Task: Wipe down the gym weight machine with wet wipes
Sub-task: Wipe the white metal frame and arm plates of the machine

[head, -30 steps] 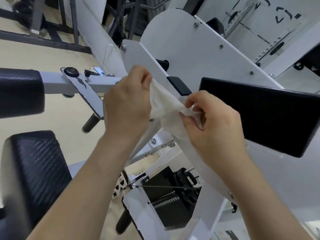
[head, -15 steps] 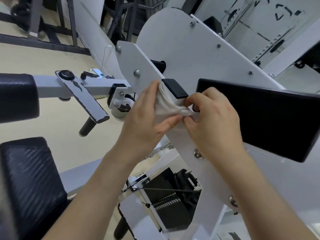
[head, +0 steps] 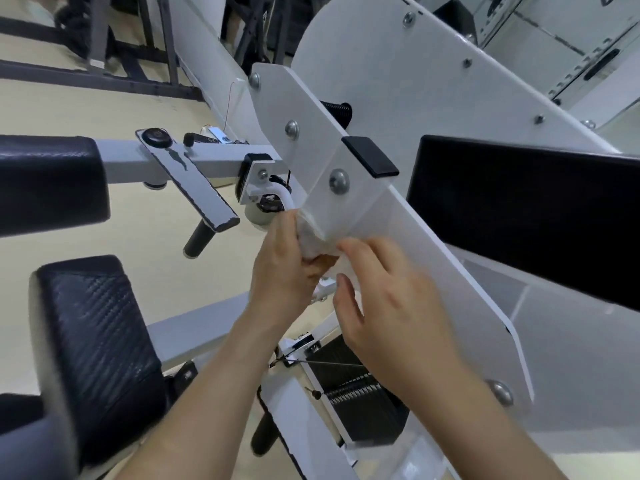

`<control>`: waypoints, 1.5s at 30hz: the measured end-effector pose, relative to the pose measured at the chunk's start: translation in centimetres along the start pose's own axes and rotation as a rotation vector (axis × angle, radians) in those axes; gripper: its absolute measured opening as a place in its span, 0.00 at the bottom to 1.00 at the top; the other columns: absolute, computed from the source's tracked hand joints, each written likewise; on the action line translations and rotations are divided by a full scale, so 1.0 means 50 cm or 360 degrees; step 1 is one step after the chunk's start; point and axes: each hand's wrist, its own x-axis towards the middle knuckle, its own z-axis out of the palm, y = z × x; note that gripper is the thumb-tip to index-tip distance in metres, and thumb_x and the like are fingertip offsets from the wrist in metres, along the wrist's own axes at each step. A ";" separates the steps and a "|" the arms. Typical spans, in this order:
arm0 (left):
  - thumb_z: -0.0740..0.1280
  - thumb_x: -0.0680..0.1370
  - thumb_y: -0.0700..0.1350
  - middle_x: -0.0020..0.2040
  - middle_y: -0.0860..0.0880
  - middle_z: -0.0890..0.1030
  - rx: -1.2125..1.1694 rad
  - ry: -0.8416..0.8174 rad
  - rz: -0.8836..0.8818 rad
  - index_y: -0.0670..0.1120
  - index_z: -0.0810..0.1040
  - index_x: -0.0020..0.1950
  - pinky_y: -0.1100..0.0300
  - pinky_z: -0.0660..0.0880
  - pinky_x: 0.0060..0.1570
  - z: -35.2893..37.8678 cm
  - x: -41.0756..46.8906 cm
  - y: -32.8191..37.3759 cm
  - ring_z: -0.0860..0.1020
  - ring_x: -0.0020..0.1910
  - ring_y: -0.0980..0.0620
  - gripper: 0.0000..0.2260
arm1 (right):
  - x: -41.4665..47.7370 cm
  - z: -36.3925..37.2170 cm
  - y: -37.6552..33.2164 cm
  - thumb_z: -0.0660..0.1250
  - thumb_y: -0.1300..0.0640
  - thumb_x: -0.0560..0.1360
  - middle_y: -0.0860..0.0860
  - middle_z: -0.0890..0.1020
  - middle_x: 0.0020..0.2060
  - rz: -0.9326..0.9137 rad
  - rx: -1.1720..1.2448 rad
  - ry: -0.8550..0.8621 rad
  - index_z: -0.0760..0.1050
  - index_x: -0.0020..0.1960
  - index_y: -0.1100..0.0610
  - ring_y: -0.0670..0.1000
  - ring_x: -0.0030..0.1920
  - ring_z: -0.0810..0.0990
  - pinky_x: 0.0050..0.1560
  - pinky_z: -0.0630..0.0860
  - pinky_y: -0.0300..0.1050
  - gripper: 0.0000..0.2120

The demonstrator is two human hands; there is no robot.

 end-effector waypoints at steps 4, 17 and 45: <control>0.74 0.71 0.48 0.46 0.51 0.74 0.0228 -0.0087 -0.0207 0.49 0.64 0.51 0.56 0.70 0.34 0.012 -0.029 -0.069 0.74 0.41 0.48 0.20 | -0.025 0.034 -0.002 0.68 0.61 0.73 0.50 0.80 0.45 0.0157 0.0099 -0.0136 0.77 0.57 0.57 0.52 0.39 0.79 0.36 0.77 0.47 0.12; 0.73 0.69 0.49 0.40 0.53 0.76 0.0487 -0.0252 -0.0482 0.47 0.67 0.49 0.54 0.68 0.39 -0.009 -0.037 -0.085 0.76 0.41 0.45 0.17 | -0.069 0.136 -0.026 0.60 0.61 0.77 0.47 0.75 0.64 0.0714 0.0824 -0.0621 0.66 0.73 0.49 0.46 0.62 0.74 0.61 0.74 0.48 0.24; 0.67 0.74 0.43 0.55 0.48 0.78 0.0681 0.0081 0.0662 0.48 0.81 0.53 0.60 0.69 0.49 -0.042 0.105 0.213 0.75 0.54 0.49 0.09 | 0.019 -0.010 0.003 0.60 0.69 0.76 0.63 0.71 0.69 0.0156 0.0274 0.0458 0.68 0.71 0.69 0.58 0.67 0.73 0.65 0.75 0.50 0.23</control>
